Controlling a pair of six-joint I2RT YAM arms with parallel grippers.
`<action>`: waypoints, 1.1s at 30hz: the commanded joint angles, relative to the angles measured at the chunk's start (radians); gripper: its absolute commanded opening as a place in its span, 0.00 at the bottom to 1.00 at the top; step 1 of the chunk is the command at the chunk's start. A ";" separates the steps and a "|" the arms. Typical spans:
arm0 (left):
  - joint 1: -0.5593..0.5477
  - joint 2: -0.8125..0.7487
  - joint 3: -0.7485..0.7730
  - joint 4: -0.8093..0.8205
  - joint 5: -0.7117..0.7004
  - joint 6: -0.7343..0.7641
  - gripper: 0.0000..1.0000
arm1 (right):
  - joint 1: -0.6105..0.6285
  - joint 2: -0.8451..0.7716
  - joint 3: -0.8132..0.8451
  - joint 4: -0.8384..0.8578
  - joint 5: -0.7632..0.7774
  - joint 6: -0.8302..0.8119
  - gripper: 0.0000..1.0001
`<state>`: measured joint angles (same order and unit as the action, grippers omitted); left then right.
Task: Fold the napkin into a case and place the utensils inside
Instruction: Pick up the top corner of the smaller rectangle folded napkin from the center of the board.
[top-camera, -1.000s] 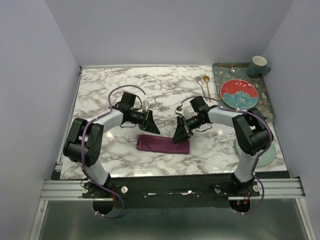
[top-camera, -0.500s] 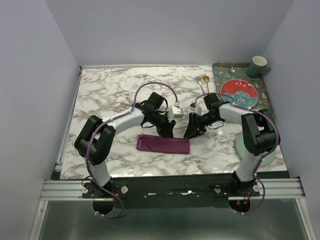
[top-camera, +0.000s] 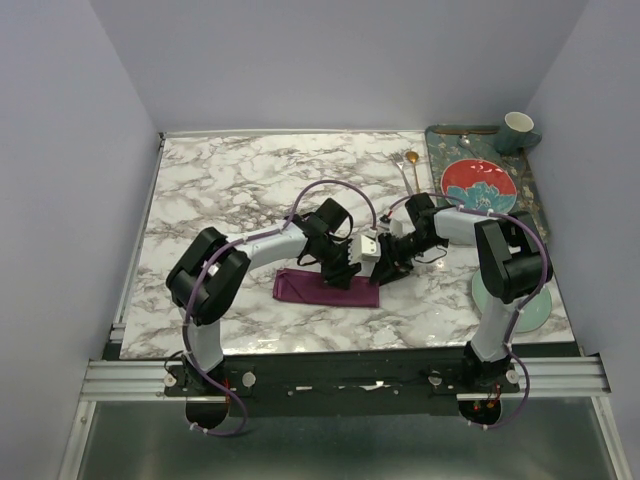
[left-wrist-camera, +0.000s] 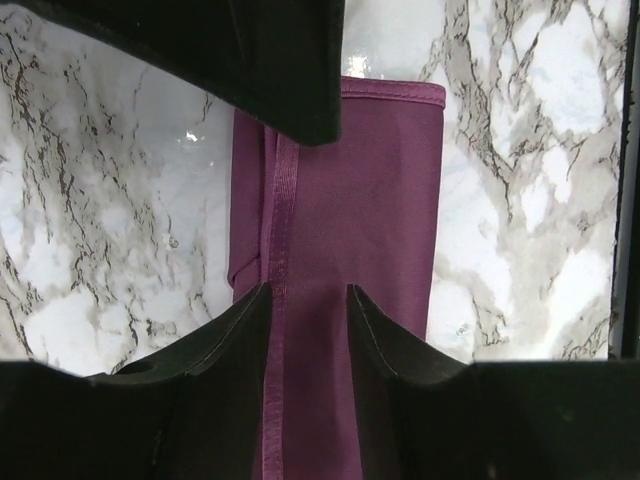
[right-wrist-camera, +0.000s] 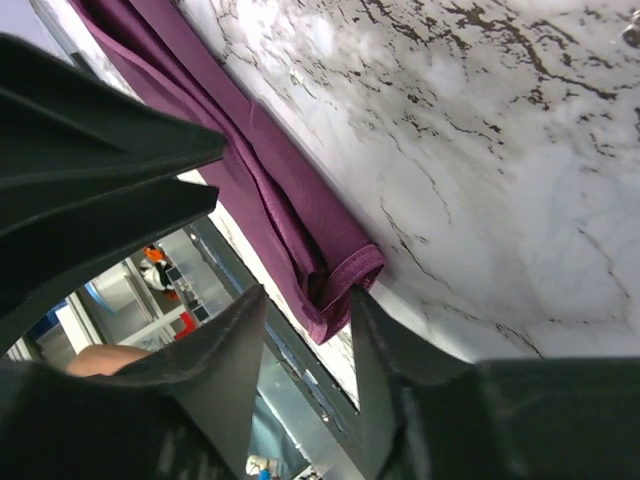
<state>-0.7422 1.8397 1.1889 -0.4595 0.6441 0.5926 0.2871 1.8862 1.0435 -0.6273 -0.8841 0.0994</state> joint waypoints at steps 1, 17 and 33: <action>-0.008 0.021 0.024 0.015 -0.020 0.033 0.46 | 0.004 0.016 0.021 -0.023 -0.036 -0.020 0.41; -0.031 0.029 0.052 0.077 0.026 -0.005 0.48 | 0.004 -0.021 0.020 -0.032 -0.124 -0.044 0.33; -0.039 0.043 0.048 0.104 0.084 -0.048 0.39 | 0.004 -0.025 0.016 -0.029 -0.196 -0.047 0.30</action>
<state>-0.7742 1.8694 1.2209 -0.3817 0.6746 0.5529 0.2871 1.8843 1.0443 -0.6422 -1.0283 0.0662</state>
